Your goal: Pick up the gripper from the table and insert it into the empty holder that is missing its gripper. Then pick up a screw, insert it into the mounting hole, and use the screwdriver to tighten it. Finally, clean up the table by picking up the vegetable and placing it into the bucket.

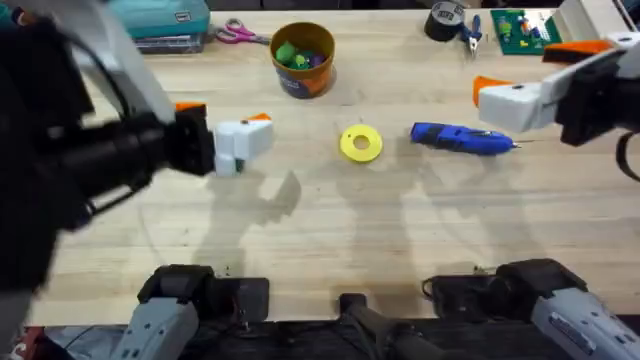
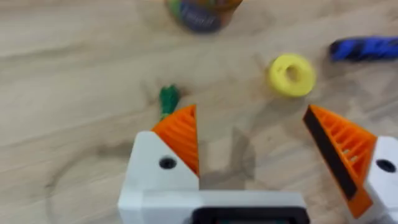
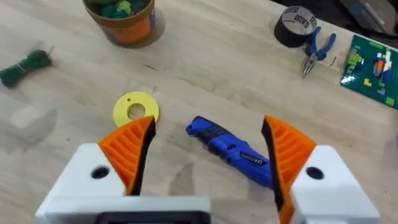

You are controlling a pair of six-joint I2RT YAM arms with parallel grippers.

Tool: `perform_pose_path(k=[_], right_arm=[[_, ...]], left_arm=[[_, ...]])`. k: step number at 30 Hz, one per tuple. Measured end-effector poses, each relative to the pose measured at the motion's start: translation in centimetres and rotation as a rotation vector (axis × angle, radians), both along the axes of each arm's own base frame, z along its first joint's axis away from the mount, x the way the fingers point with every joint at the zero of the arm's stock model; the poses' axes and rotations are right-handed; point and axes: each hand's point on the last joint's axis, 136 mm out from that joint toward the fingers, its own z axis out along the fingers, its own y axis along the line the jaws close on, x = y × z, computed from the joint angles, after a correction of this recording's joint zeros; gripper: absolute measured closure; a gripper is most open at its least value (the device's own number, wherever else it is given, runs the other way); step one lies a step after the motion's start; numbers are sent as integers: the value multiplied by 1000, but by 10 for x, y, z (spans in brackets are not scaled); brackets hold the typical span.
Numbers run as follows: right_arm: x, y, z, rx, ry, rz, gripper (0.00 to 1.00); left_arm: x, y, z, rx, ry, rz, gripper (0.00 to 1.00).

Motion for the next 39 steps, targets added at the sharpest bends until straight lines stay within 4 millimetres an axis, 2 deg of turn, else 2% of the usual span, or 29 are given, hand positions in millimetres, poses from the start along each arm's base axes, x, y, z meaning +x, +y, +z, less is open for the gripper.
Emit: perform_pose_path(k=[9,14,25,32,39], right_arm=[[-18,-1,-17,-3,95,-2,5],[-25,-2,-25,-6,139,-2,5],[-25,-2,-25,-7,139,-2,6],[-25,-2,-25,-7,139,-1,6],[-25,-2,-25,-7,139,-1,6]], left_arm=[[28,24,-9,177,185,22,16],[30,34,-28,265,259,4,15],[48,38,-102,360,511,-110,15],[53,43,-144,399,634,-151,10],[61,44,-168,420,674,-164,15]])
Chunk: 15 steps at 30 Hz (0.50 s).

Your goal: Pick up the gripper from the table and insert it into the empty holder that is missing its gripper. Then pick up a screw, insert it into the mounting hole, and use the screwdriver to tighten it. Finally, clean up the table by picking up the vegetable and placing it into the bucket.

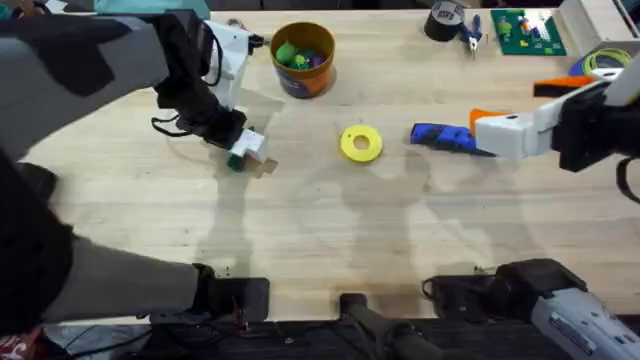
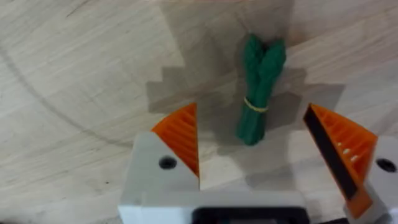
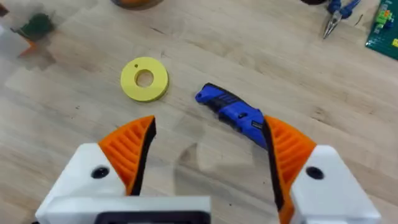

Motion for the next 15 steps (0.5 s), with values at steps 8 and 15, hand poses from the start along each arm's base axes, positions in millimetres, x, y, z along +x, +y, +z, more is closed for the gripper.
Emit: perform_pose_path(k=[8,15], right_arm=[[0,0,0,0,0,0,6],[0,0,0,0,0,0,5]], left_arm=[[5,1,-17,10,29,-2,13],[5,2,-17,11,27,-3,527]])
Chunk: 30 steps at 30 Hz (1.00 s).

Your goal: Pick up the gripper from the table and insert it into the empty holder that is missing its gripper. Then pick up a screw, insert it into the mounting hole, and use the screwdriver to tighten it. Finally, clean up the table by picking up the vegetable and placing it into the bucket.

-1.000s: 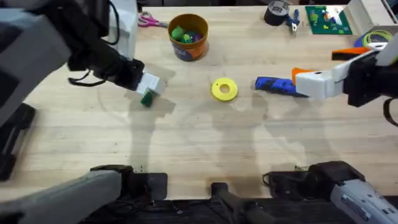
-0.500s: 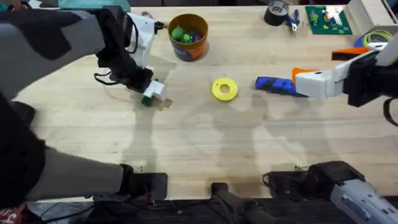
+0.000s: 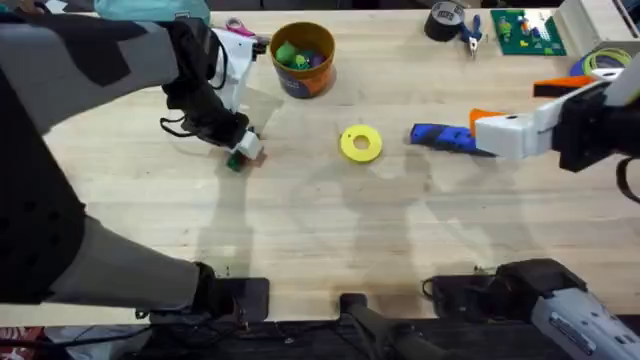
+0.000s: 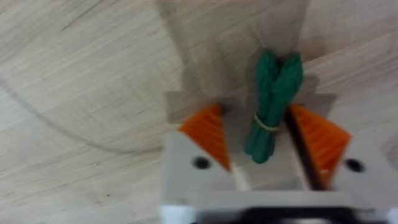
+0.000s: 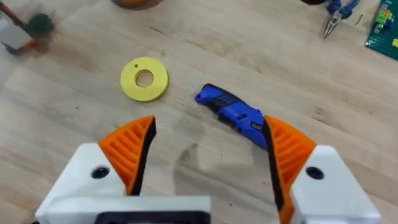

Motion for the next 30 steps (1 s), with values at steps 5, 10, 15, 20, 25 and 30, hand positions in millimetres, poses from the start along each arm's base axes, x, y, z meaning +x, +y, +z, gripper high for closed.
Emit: perform_pose_path(k=[5,10,15,20,25,30], right_arm=[[0,0,0,0,0,0,6],[0,0,0,0,0,0,6],[0,0,0,0,0,0,6],[0,0,0,0,0,0,6],[0,0,0,0,0,0,6],[0,0,0,0,0,0,5]], left_arm=[[2,-1,1,-3,-7,-7,985],[2,-2,1,-9,-4,4,982],[17,-3,23,-15,-72,20,982],[47,-5,93,-32,-294,31,982],[73,-18,179,-114,-553,9,982],[91,-37,220,-214,-691,-38,983]])
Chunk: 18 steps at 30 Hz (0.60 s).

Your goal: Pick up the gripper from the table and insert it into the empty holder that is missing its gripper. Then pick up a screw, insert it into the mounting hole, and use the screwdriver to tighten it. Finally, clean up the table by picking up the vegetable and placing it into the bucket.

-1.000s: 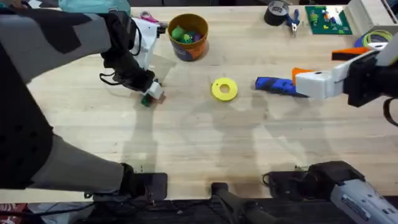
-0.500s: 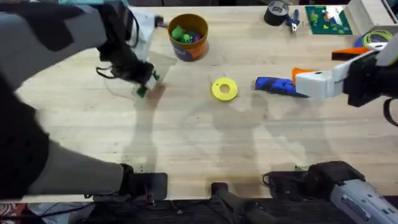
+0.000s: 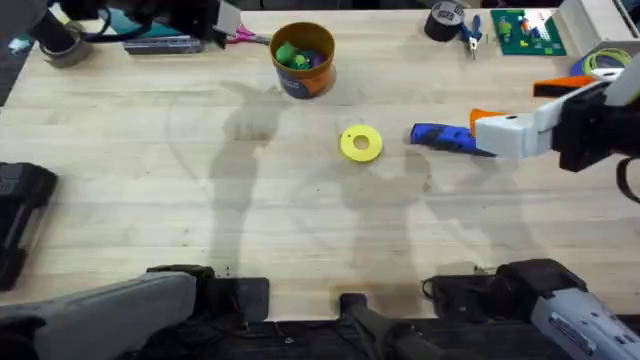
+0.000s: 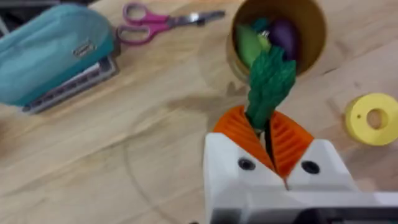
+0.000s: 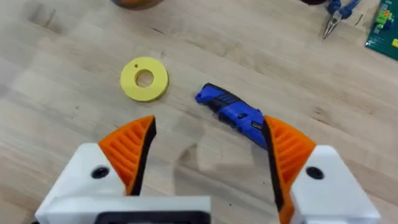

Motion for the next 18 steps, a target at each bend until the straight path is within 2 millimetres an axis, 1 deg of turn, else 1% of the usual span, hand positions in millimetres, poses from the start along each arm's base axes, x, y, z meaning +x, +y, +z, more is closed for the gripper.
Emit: perform_pose_path(k=[3,7,10,13,15,18], right_arm=[[0,0,0,0,0,0,6],[0,0,0,0,0,0,6],[0,0,0,0,0,0,6],[0,0,0,0,0,0,6],[0,0,0,0,0,0,6],[0,0,0,0,0,0,6]], left_arm=[[9,-13,-2,-22,-15,-37,983],[31,-39,-15,-40,-33,-94,983],[52,-57,-33,-64,-38,-122,983],[72,-67,-52,-81,-36,-127,983],[82,-72,-67,-91,-32,-131,983],[92,-82,-88,-98,-15,-144,983]])
